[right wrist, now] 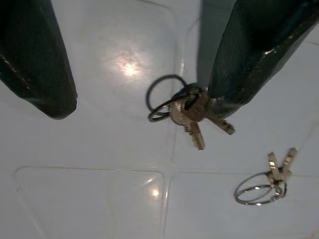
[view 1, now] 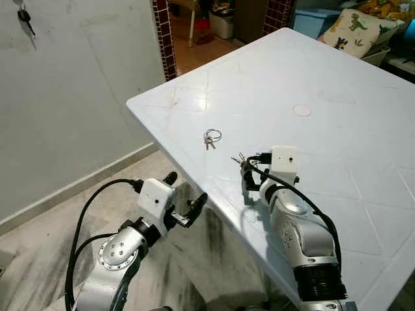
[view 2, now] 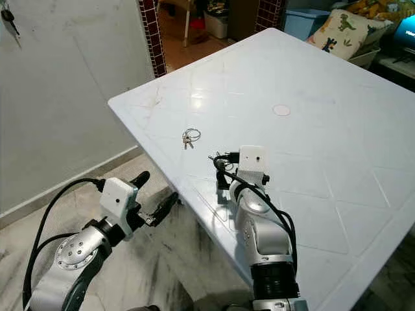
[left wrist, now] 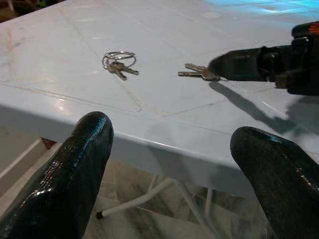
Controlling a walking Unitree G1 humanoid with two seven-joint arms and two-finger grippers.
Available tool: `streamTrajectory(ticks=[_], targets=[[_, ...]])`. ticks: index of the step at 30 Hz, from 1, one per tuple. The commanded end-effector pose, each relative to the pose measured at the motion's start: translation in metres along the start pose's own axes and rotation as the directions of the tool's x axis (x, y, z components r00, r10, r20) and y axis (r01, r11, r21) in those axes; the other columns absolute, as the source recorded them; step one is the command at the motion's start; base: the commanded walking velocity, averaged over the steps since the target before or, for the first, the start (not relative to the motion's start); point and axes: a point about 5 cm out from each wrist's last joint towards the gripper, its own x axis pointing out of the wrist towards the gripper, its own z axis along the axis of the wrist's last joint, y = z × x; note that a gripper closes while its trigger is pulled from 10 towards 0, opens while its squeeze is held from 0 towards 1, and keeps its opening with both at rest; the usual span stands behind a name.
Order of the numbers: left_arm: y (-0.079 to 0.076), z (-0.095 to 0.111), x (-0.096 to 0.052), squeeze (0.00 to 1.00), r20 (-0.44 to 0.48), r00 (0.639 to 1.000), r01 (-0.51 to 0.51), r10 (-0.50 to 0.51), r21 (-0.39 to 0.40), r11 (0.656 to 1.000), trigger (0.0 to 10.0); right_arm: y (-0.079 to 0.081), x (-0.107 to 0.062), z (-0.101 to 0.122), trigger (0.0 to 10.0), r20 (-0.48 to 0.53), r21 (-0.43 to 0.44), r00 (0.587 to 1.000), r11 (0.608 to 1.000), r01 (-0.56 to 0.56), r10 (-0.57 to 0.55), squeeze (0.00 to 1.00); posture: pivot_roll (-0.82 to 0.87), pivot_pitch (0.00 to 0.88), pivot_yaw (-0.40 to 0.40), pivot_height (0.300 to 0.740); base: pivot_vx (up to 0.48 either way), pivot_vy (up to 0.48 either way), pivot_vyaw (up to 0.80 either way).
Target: Hang keys on a hook
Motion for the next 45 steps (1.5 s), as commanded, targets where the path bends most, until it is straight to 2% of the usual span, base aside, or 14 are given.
streamTrajectory(ticks=[1,5,6,7,8,9,19,20,21,42,43,44,45], targets=[[0.001,-0.001,0.0,0.0,-0.004,1.0,0.002,-0.002,0.015,1.0,10.0,0.007,0.002,-0.001,10.0,-0.008,0.031,1.0,0.999,-0.017,0.017,0.0,0.05,0.15,0.036,0.74,0.0,0.0,0.0],[0.002,-0.001,0.001,0.0,0.0,1.0,-0.003,0.003,0.023,1.0,10.0,0.011,0.006,0.001,9.7,-0.017,0.096,1.0,0.995,0.007,-0.005,0.0,0.05,0.151,0.036,0.74,0.0,0.0,0.0],[0.002,-0.001,0.001,0.0,0.0,1.0,-0.005,0.005,0.026,1.0,10.0,0.013,0.007,0.001,3.4,-0.018,0.113,1.0,0.994,0.009,-0.007,0.0,0.06,0.152,0.037,0.74,0.0,0.0,0.0],[0.002,-0.001,0.001,0.0,0.0,1.0,-0.005,0.005,0.026,1.0,10.0,0.013,0.007,0.001,3.4,-0.018,0.113,1.0,0.994,0.009,-0.007,0.0,0.06,0.152,0.037,0.74,0.0,0.0,0.0],[0.002,-0.001,0.001,0.0,0.0,1.0,-0.005,0.005,0.026,1.0,10.0,0.014,0.008,0.001,2.1,-0.019,0.118,1.0,0.993,0.008,-0.006,0.0,0.06,0.152,0.037,0.74,0.0,0.0,0.0],[0.002,-0.001,0.002,0.0,0.0,1.0,-0.006,0.006,0.028,1.0,10.0,0.016,0.008,0.0,0.0,-0.021,0.126,1.0,0.992,0.007,-0.004,0.0,0.06,0.155,0.038,0.74,0.0,0.0,0.0],[0.003,-0.002,0.003,0.0,-0.005,1.0,-0.003,0.003,0.025,1.0,10.0,0.019,0.009,-0.006,0.0,-0.058,0.181,0.998,0.983,0.029,-0.018,0.0,0.06,0.158,0.04,0.74,0.0,0.0,0.0],[0.003,-0.002,0.002,0.0,-0.006,1.0,-0.003,0.003,0.023,1.0,10.0,0.019,0.009,-0.006,0.3,-0.059,0.171,0.998,0.985,0.018,-0.008,0.0,0.06,0.159,0.041,0.74,0.0,0.0,0.0],[0.004,-0.003,0.002,0.0,-0.007,1.0,-0.004,0.004,0.022,1.0,10.0,0.019,0.008,-0.007,10.0,-0.069,0.157,0.998,0.987,0.012,-0.001,0.0,0.06,0.16,0.041,0.74,0.0,0.0,0.0],[0.005,-0.005,0.003,0.0,-0.018,1.0,-0.001,0.001,0.012,1.0,10.0,0.04,0.0,-0.007,10.0,-0.072,0.2,0.991,0.975,-0.096,0.112,0.0,0.05,0.163,0.043,0.74,0.0,0.0,0.0],[0.005,-0.005,0.004,0.0,-0.018,1.0,-0.001,0.002,0.012,1.0,10.0,0.041,0.0,-0.008,5.8,-0.075,0.203,0.99,0.974,-0.101,0.118,0.0,0.06,0.162,0.043,0.74,0.0,0.0,0.0],[0.005,-0.005,0.004,0.0,-0.018,1.0,-0.001,0.002,0.012,1.0,10.0,0.041,0.0,-0.008,5.8,-0.075,0.203,0.99,0.974,-0.101,0.118,0.0,0.06,0.162,0.043,0.74,0.0,0.0,0.0],[0.005,-0.005,0.004,0.0,-0.019,1.0,-0.002,0.002,0.012,1.0,10.0,0.042,0.0,-0.008,3.6,-0.076,0.207,0.989,0.972,-0.107,0.125,0.0,0.06,0.162,0.043,0.74,0.0,0.0,0.0]])
